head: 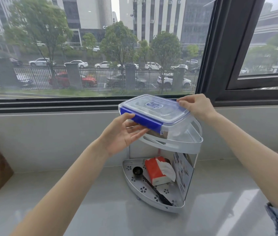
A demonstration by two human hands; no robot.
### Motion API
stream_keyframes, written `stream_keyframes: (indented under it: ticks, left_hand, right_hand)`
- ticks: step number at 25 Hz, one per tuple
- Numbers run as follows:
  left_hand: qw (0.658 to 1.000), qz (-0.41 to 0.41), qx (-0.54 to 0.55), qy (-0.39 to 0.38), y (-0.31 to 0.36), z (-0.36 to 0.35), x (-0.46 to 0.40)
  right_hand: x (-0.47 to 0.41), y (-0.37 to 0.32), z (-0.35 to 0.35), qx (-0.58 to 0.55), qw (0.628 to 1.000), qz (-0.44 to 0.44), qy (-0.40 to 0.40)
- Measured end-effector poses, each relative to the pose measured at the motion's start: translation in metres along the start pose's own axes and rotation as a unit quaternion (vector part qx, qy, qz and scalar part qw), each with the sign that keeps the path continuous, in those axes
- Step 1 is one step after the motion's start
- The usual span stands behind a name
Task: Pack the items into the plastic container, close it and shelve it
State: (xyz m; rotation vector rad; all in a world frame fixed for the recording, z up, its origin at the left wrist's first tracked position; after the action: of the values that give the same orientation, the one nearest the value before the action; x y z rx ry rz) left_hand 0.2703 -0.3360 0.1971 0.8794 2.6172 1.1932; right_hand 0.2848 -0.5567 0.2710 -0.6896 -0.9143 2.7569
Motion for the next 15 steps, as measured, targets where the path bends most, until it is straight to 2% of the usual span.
stream_keyframes:
  ticks: [2,5,7,13,15]
  left_hand:
    - [1.000,0.004,-0.004,0.006,-0.001,0.002,0.000]
    - [1.000,0.012,-0.022,0.011,-0.001,0.003,0.001]
    - [0.999,0.020,-0.029,0.008,-0.002,0.003,0.003]
    - [0.998,-0.009,-0.038,0.046,0.022,0.004,0.020]
    - [0.995,-0.047,-0.052,0.070,0.041,0.007,0.034]
  right_hand:
    - [0.004,0.000,0.001,0.032,0.999,0.015,0.023]
    - [0.007,0.003,-0.003,0.008,1.000,-0.004,0.015]
    - [0.006,0.002,-0.005,0.033,0.999,-0.011,0.003]
    - [0.018,-0.025,-0.023,0.159,0.976,-0.002,-0.146]
    - [0.027,-0.043,-0.021,0.168,0.972,0.014,-0.163]
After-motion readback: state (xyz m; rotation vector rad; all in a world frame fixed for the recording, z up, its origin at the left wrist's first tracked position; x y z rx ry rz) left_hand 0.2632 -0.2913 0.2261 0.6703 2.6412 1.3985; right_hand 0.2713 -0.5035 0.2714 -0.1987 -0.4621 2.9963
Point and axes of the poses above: each hand's wrist, its own x-axis away from the middle knuckle, its own z-axis out of the back of the hand, y = z × x, the point moved 9 cm from there along -x, towards the middle knuckle, and after that the axes turned 9 degrees about x, right-handed, at the moved point
